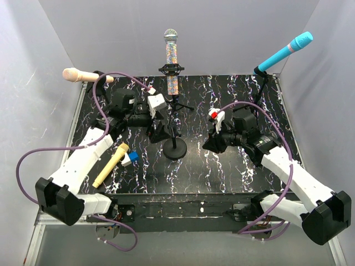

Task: Remove the microphone from the stand

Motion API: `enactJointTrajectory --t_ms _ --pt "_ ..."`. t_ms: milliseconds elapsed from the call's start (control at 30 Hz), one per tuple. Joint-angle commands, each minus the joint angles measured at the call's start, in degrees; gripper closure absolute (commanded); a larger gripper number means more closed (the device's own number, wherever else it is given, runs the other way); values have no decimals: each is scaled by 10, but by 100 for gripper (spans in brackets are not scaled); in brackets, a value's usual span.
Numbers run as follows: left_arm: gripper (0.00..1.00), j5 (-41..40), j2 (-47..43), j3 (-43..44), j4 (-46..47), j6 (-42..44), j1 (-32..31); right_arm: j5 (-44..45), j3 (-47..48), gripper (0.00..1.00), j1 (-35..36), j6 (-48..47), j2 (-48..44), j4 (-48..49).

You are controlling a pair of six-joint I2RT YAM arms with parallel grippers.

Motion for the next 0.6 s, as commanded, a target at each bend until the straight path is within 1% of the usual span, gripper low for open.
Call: enactJointTrajectory --t_ms 0,200,300,433,500,567 --pt "2 -16 19 -18 69 -22 -13 -11 -8 68 -4 5 -23 -2" --pt "2 -23 61 -9 98 -9 -45 -7 -10 67 -7 6 -26 0" --pt "5 -16 75 -14 92 18 -49 -11 -6 67 -7 1 -25 2" --pt "13 -1 87 -15 62 58 -51 -4 -6 67 -10 5 -31 8" --pt "19 5 87 -20 51 70 -52 -6 -9 67 -10 -2 -36 4" --pt "26 9 84 -23 44 72 -52 -2 -16 67 -13 -4 -39 6"
